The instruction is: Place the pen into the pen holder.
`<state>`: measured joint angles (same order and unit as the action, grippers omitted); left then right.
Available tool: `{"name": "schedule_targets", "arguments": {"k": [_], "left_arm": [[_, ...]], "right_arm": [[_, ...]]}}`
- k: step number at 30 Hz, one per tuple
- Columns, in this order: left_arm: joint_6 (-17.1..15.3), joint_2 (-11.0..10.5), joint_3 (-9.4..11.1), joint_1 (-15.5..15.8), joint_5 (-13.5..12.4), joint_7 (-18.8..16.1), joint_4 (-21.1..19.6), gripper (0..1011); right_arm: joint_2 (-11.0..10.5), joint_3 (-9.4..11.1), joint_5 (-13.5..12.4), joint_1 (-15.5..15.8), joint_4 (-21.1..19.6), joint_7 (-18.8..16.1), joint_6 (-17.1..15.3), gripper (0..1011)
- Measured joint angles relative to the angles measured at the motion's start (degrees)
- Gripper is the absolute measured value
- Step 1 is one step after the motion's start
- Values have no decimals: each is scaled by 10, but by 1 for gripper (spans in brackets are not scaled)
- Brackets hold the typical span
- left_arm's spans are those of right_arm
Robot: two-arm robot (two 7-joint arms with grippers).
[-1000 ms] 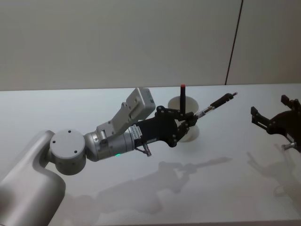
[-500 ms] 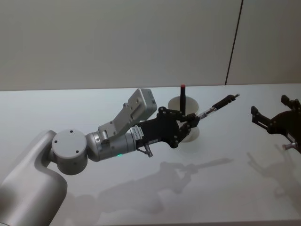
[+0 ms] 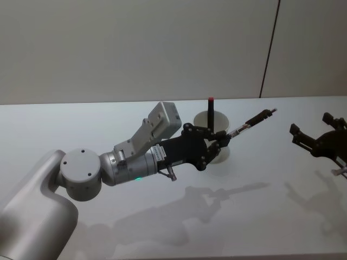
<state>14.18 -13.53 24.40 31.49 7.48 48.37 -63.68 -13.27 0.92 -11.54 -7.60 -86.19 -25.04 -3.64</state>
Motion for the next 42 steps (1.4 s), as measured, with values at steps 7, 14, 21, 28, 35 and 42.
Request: {"name": "schedule_targets", "arguments": {"k": [7,14,21,28,35,42], "left_arm": [[0,0,0,0,0,0,0,129],[0,0,0,1,0,1,1,129],[0,0,0,1,0,1,1,129],[0,0,0,1,0,1,1,129],[0,0,0,1,0,1,1,129],[0,0,0,1,0,1,1,129]], "right_arm": [[-10,8,-43,7,-5,-42,-17,1001],[-20,16,-90,11,-8,-83,-47,1001],[-27,21,-141,15,-15,-114,-89,1002],[-28,21,-177,18,-28,-123,-123,1001],[-24,14,-207,22,-47,-115,-157,1002],[-15,4,-227,26,-64,-100,-178,1001]]}}
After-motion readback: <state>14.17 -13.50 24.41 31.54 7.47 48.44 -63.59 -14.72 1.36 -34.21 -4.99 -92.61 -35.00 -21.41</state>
